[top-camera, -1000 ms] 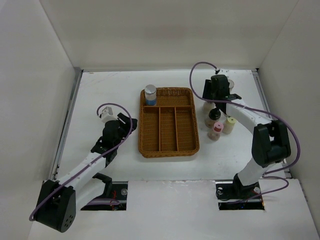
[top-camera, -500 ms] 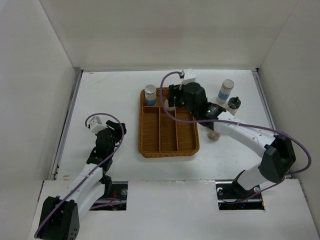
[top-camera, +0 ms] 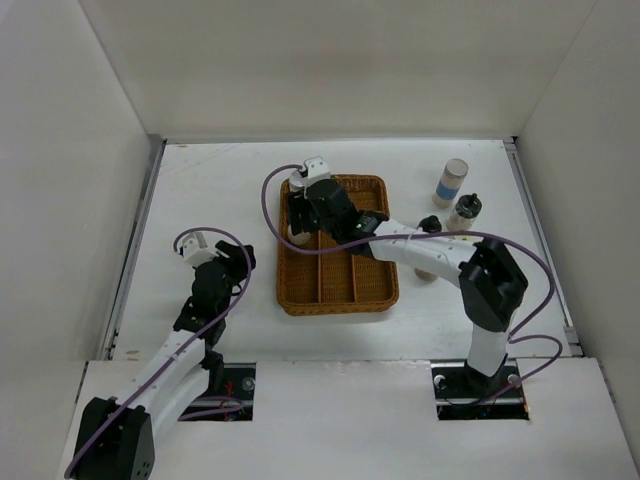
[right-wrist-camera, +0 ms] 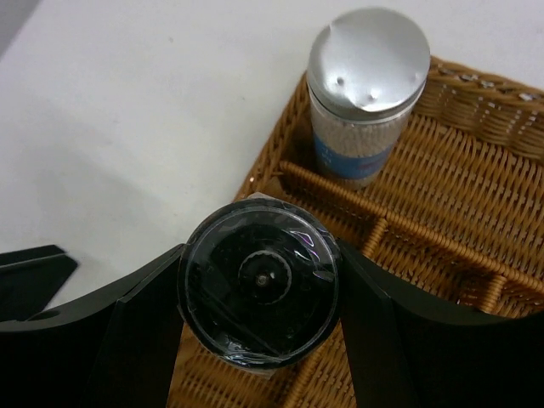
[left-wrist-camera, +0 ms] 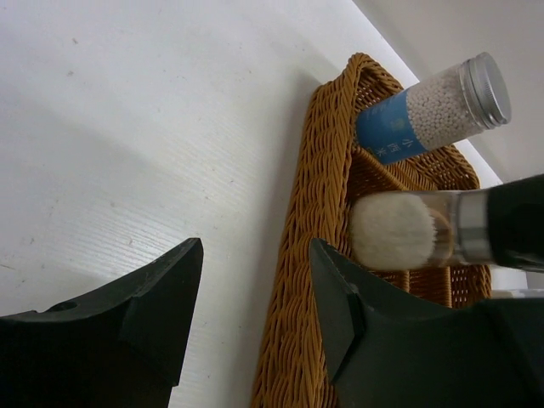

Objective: Organize the condiment bottles

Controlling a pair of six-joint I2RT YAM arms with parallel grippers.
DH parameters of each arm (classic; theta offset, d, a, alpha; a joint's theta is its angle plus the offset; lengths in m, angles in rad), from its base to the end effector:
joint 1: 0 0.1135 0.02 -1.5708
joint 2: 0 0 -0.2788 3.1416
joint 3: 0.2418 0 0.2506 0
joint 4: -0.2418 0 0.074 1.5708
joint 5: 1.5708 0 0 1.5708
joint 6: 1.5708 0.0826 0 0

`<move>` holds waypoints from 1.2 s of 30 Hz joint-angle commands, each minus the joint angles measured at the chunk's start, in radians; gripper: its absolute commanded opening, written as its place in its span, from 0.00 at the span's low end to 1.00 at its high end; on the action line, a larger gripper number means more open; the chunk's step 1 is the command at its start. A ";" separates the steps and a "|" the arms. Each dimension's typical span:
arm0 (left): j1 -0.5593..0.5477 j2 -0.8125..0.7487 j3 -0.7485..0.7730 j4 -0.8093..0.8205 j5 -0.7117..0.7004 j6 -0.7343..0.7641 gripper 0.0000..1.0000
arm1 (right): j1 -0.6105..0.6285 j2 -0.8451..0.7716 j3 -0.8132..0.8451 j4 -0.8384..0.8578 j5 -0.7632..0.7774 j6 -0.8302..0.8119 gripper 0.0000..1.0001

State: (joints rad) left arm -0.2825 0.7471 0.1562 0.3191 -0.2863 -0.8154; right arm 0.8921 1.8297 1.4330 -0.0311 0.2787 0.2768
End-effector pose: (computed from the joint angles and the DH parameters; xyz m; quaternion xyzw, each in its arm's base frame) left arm 0.1972 -0.0329 0.1761 -0.2908 0.7377 -0.2154 0.5699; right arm 0.3181 0.3582 0.2807 -0.1806 0.8166 0.1981 0.5112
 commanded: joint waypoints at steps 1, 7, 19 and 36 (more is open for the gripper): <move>-0.007 -0.020 -0.012 0.049 -0.011 0.022 0.52 | 0.005 0.008 0.069 0.140 0.034 -0.004 0.55; -0.008 -0.009 -0.009 0.052 -0.010 0.024 0.52 | 0.005 0.052 0.047 0.192 0.050 -0.008 0.55; -0.010 0.009 -0.010 0.049 -0.001 0.019 0.52 | 0.003 0.085 -0.006 0.217 0.093 0.002 0.77; -0.014 0.014 0.019 0.012 0.027 0.012 0.51 | -0.132 -0.423 -0.351 0.172 0.145 0.021 0.77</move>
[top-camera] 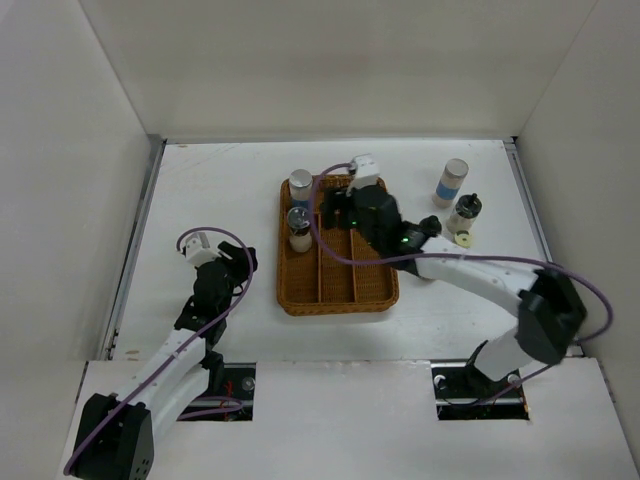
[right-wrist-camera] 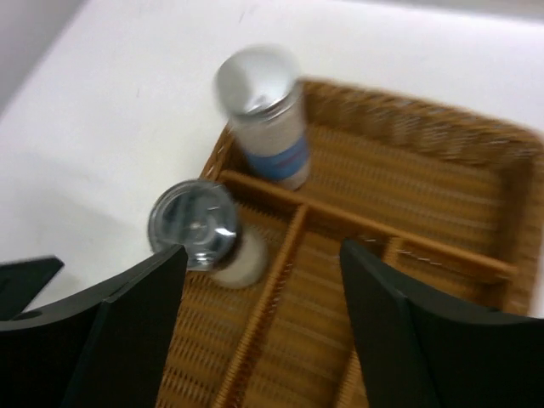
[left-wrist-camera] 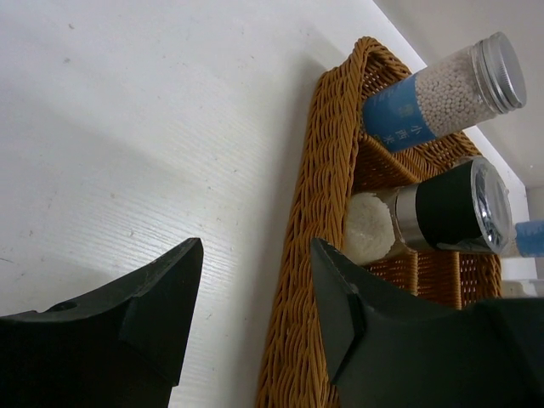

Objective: Organize the condiment bottles

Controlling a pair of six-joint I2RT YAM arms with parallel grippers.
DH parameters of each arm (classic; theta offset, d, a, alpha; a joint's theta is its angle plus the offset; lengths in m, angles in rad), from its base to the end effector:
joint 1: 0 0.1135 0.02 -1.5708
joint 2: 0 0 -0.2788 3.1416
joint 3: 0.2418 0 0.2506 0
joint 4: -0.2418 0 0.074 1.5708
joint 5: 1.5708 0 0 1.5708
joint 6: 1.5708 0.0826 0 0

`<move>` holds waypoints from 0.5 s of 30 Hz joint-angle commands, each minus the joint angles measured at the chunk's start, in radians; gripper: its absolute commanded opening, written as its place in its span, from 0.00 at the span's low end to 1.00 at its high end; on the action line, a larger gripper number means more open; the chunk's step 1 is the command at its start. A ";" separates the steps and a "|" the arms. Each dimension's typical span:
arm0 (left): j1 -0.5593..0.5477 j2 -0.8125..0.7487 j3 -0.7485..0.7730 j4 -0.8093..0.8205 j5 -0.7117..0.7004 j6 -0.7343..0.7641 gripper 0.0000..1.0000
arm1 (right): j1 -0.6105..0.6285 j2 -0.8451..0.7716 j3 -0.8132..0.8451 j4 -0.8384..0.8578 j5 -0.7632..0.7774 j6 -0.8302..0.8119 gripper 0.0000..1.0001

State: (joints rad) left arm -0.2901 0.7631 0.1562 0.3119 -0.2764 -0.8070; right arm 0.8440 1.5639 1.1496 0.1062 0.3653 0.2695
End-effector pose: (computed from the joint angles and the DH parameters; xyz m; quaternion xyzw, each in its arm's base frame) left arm 0.1975 -0.0354 0.1721 -0.2827 0.7483 -0.2131 0.5610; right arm 0.2938 0.2860 0.3034 -0.1221 0.7917 0.1822 0.5702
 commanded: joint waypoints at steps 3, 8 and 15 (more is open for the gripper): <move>-0.010 0.005 0.025 0.019 0.026 0.000 0.52 | -0.206 -0.298 -0.180 -0.049 0.148 0.078 0.71; -0.017 0.013 0.031 0.019 0.032 0.000 0.52 | -0.374 -0.386 -0.257 -0.259 0.204 0.105 0.78; -0.024 0.041 0.055 0.016 0.034 0.003 0.52 | -0.403 -0.292 -0.261 -0.318 0.210 0.097 0.86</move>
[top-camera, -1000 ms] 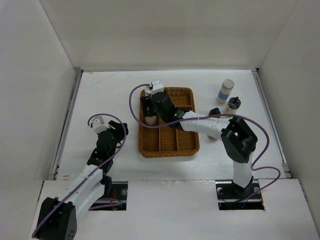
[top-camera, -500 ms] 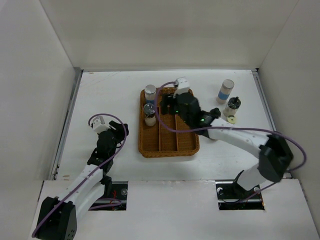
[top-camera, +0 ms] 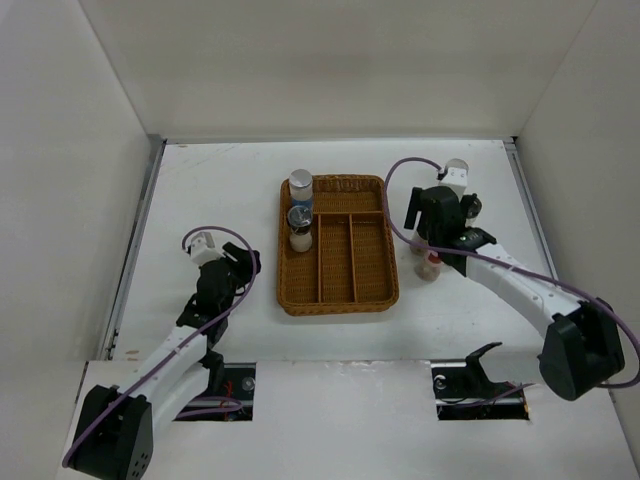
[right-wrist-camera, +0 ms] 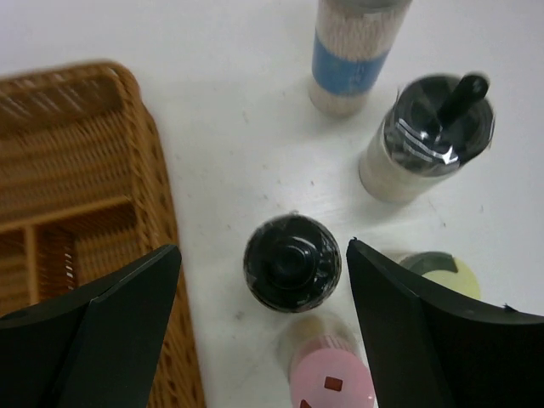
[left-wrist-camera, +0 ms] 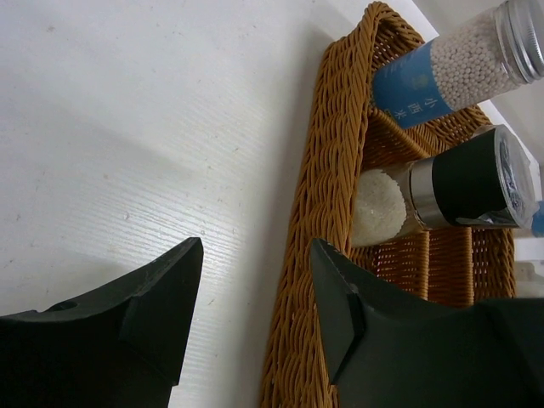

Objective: Organize the condiment bottles

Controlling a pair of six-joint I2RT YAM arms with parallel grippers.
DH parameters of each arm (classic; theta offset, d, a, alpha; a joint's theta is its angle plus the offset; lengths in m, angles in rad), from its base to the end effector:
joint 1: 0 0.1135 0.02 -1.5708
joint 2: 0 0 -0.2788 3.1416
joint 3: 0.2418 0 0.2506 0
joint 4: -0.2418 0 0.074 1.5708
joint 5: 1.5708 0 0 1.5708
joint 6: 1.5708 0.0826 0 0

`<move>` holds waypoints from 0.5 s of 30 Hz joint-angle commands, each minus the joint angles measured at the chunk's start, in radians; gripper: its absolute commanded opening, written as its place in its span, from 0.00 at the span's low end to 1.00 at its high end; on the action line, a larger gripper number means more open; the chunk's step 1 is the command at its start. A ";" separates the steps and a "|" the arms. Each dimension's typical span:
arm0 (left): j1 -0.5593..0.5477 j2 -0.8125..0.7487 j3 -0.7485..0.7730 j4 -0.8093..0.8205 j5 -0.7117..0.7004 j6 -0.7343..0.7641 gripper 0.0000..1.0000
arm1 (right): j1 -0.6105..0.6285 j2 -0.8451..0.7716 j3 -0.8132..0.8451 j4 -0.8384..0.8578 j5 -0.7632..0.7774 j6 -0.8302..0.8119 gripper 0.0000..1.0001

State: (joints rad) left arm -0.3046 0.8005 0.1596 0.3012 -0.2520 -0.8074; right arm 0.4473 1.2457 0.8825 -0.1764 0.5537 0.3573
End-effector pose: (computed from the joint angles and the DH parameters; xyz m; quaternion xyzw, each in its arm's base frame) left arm 0.1988 -0.0409 0.1649 -0.2718 0.7665 -0.2152 0.5407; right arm 0.2924 0.0921 0.2732 0.0970 0.8421 -0.0331 0.5295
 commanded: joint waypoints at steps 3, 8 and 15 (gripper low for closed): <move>-0.011 0.005 0.055 0.027 0.011 0.008 0.52 | -0.031 0.072 0.012 -0.009 0.006 0.014 0.86; -0.011 0.006 0.057 0.018 0.011 0.008 0.52 | -0.066 0.133 0.018 0.028 -0.050 0.026 0.82; -0.006 0.020 0.060 0.021 0.011 0.007 0.52 | -0.071 0.176 0.021 0.025 -0.064 0.035 0.76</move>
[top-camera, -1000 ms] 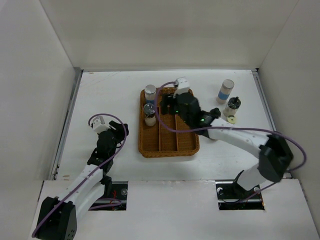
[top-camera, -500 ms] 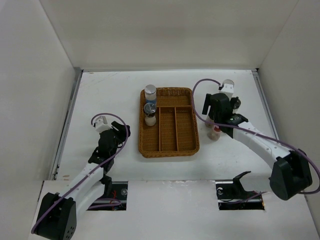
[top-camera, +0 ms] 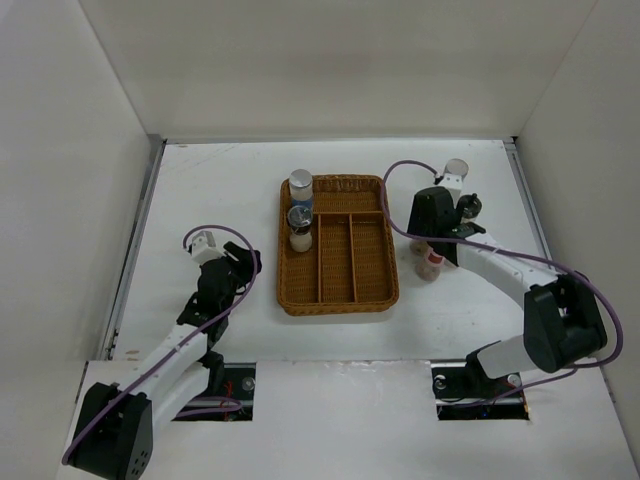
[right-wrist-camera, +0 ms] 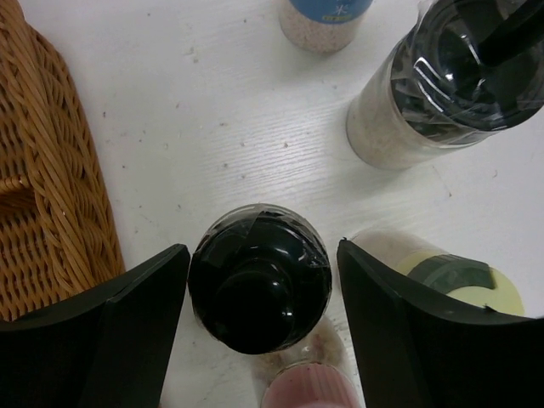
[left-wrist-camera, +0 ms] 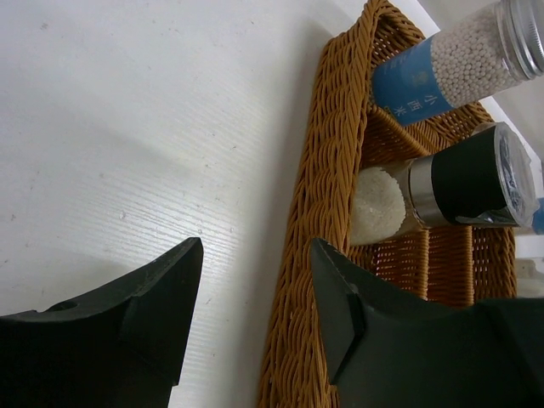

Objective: Organize the condiment bottles

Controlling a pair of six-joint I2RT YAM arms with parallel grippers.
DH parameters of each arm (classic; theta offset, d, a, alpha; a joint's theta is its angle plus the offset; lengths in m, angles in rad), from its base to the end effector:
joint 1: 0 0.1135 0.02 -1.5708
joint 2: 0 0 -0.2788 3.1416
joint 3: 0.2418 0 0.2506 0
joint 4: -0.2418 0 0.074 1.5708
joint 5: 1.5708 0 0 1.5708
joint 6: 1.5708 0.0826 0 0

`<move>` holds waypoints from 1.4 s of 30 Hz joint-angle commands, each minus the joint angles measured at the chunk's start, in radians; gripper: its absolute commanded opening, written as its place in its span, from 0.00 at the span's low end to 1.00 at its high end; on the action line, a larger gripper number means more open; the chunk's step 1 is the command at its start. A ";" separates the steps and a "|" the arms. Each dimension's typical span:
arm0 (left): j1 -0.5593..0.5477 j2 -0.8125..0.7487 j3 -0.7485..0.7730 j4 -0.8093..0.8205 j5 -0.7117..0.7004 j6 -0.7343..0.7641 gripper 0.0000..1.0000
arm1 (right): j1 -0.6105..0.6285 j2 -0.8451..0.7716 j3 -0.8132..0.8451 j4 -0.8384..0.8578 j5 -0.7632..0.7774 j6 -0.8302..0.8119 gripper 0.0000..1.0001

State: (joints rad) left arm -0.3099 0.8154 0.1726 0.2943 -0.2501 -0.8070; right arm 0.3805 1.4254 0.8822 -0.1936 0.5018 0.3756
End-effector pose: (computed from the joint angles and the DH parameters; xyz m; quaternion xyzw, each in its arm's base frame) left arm 0.2009 -0.0429 0.1660 -0.2693 0.7700 -0.2150 0.5370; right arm 0.3187 0.0847 0.2166 0.0984 0.8859 -0.0662 0.4484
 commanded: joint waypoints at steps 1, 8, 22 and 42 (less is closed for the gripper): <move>-0.001 0.010 0.048 0.029 0.009 0.006 0.52 | -0.004 -0.002 0.021 0.043 -0.017 0.019 0.74; -0.005 0.019 0.050 0.034 0.003 0.002 0.52 | -0.001 -0.060 0.031 0.104 -0.002 0.026 0.55; -0.011 -0.005 0.054 0.017 0.003 -0.014 0.51 | 0.281 -0.189 0.129 0.207 -0.045 -0.018 0.53; 0.027 -0.018 0.039 -0.007 0.026 -0.050 0.51 | 0.617 0.142 0.300 0.296 -0.174 0.052 0.53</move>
State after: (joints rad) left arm -0.2928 0.8074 0.1871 0.2676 -0.2317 -0.8532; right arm 0.9741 1.5494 1.1179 0.0029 0.3363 0.4164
